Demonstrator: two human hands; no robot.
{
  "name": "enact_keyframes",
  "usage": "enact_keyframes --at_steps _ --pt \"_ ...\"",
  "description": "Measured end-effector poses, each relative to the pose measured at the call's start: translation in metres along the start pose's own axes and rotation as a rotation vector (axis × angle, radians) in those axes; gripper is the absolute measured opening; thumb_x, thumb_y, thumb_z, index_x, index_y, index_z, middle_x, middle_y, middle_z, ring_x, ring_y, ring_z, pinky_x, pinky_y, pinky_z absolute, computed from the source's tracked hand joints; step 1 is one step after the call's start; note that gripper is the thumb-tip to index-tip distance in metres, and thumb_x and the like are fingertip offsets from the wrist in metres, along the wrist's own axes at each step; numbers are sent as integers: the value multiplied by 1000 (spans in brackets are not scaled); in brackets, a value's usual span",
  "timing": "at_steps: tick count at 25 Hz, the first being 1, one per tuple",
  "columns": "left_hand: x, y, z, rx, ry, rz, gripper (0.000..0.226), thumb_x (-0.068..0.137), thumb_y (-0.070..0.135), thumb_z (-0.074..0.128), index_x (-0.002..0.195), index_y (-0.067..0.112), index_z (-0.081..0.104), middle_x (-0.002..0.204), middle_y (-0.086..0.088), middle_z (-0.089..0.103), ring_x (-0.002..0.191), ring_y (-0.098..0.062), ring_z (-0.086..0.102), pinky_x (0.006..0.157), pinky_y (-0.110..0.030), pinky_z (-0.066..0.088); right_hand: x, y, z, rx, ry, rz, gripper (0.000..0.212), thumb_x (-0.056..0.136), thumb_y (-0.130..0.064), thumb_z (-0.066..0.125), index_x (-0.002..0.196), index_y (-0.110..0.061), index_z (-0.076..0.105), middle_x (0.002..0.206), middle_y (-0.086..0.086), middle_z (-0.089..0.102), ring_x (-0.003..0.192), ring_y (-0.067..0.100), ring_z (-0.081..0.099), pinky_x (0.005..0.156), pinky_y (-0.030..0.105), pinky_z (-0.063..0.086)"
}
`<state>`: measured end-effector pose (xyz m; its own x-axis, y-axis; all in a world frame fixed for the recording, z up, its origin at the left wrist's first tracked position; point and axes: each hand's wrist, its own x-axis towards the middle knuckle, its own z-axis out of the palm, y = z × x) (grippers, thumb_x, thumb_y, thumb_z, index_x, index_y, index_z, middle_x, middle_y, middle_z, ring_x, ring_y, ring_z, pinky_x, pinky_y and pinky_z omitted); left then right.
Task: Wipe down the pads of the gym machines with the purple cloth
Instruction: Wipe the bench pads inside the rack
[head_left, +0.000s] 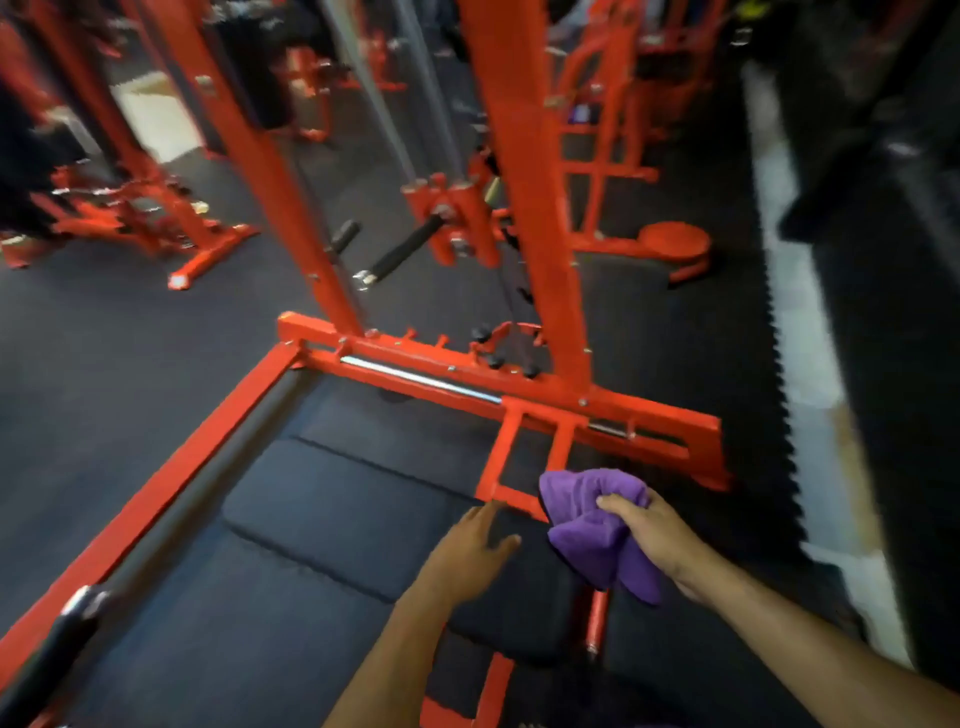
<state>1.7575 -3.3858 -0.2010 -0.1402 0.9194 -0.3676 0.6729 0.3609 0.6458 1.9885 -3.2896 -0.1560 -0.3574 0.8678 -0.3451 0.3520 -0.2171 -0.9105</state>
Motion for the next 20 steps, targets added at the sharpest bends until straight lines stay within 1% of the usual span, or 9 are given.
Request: enact_keyframes --at_steps 4,9,11,12,14,15,16,18,20 --pt "28 49 57 40 -222 189 63 99 37 66 154 16 43 155 -4 48 144 -21 46 117 -25 32 -76 23 -58 108 304 105 21 99 -11 59 94 -25 74 85 -13 76 87 -1 67 72 9 47" --pt "30 109 139 164 -460 414 66 102 41 61 159 21 35 163 -2 38 148 -17 38 121 -25 26 -168 91 -116 284 649 313 10 99 -23 63 94 -20 71 92 -2 72 94 15 64 86 32 49" --pt "24 121 164 211 -547 463 67 103 43 59 161 24 31 164 1 33 150 -16 35 122 -25 24 -194 142 -133 95 970 520 18 103 -26 57 101 -11 66 97 10 66 95 20 61 88 40 54" --pt "22 128 176 231 -582 481 68 103 43 58 162 24 30 165 2 32 150 -15 34 121 -24 23 -188 174 -142 90 1259 423 19 105 -21 48 102 -5 59 101 13 57 97 20 56 89 38 56" --pt "23 144 202 309 -652 532 68 104 44 57 163 26 27 167 1 28 152 -15 30 122 -25 23 -150 222 -148 -117 2060 250 26 104 -19 41 116 5 41 115 13 44 114 13 48 97 36 53" --pt "25 153 215 355 -682 560 69 104 46 56 163 28 25 169 1 24 154 -16 28 123 -28 23 -160 227 -150 -101 2204 363 42 101 -20 48 125 11 32 125 15 42 125 11 45 103 37 49" --pt "28 164 228 399 -710 586 71 104 47 55 164 29 23 170 2 20 155 -16 24 125 -31 23 -193 232 -139 130 2109 399 61 93 -16 63 127 21 28 129 24 44 132 18 45 106 42 46" --pt "35 192 259 488 -757 656 72 104 48 54 165 29 19 172 4 14 158 -16 17 126 -36 22 -283 207 -130 655 1563 408 76 68 -14 89 112 30 46 112 36 60 121 38 56 95 52 43" --pt "47 219 294 580 -759 774 75 105 46 52 166 24 15 173 2 9 159 -16 12 128 -38 15 -310 192 -149 792 1072 538 44 82 -18 81 103 13 58 101 27 66 112 38 61 86 43 44"
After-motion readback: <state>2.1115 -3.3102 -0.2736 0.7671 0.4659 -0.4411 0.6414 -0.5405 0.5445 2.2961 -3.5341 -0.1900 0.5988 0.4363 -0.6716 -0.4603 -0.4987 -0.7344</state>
